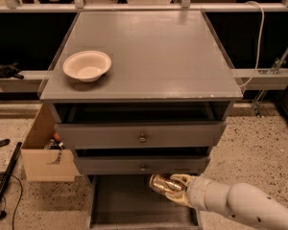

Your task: Pick orange can from bottom drawer and place on counter

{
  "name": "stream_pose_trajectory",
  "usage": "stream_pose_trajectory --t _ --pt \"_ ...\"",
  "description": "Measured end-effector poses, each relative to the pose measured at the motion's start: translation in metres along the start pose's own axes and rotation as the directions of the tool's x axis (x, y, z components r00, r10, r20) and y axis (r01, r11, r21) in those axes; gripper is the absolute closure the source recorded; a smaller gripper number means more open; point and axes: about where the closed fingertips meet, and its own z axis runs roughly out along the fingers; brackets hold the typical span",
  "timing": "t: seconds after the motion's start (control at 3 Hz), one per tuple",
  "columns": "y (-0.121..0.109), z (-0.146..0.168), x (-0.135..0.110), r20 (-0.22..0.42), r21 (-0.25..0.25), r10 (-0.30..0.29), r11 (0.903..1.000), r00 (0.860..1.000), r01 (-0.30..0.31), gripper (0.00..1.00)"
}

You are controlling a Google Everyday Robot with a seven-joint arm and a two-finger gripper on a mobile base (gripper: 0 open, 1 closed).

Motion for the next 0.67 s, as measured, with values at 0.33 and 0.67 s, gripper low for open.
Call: stream_pose_trajectory --t 0.33,0.67 --pt "-0.016 -0.027 -0.034 0.022 0.041 -0.055 0.9977 0.998 0.054 1.00" --pt "-0.040 -0.069 -0.082 0.056 0.098 -0.126 0.9879 0.990 0.120 1.00"
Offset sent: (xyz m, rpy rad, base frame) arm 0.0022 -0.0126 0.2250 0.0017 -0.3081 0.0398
